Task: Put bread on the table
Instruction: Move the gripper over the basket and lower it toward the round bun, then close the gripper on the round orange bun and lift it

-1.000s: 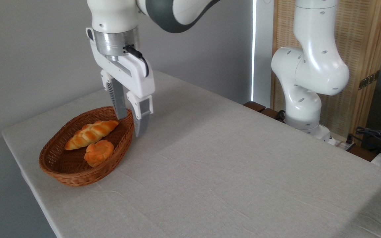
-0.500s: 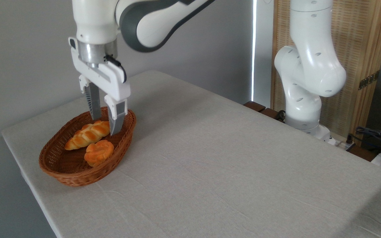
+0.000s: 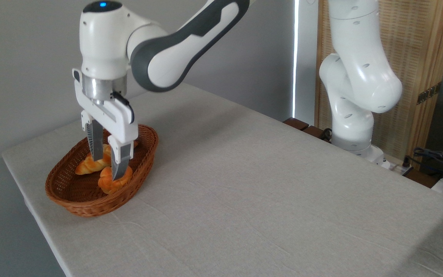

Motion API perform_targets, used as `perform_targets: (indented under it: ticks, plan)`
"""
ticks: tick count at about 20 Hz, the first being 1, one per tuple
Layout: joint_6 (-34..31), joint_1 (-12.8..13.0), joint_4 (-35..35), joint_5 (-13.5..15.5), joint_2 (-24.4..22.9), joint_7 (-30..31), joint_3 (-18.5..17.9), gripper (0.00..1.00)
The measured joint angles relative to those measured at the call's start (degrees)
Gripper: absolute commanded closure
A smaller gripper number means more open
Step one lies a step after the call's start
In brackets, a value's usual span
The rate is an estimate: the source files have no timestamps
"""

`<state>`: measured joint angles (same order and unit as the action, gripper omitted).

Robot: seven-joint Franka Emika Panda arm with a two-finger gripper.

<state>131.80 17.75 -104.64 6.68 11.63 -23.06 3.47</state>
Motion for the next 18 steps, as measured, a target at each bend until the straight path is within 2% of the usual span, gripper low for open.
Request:
perform_targets:
  ticks: [6,7,8,9,10,18]
  plan:
    - [1.83,0.32,0.15,-2.78,2.58,0.0,0.68,0.02]
    - [1.83,0.33,0.16,-3.33,2.86,0.0,0.68,0.22]
    - [1.83,0.34,0.17,-4.06,3.11,0.0,0.69,0.47]
    - [1.84,0.34,0.21,-4.89,3.3,0.0,0.69,0.66]
    - [1.84,0.35,0.26,-5.41,3.39,0.0,0.7,0.7]
    - [1.83,0.31,0.31,-5.87,3.41,-0.02,0.67,0.69]
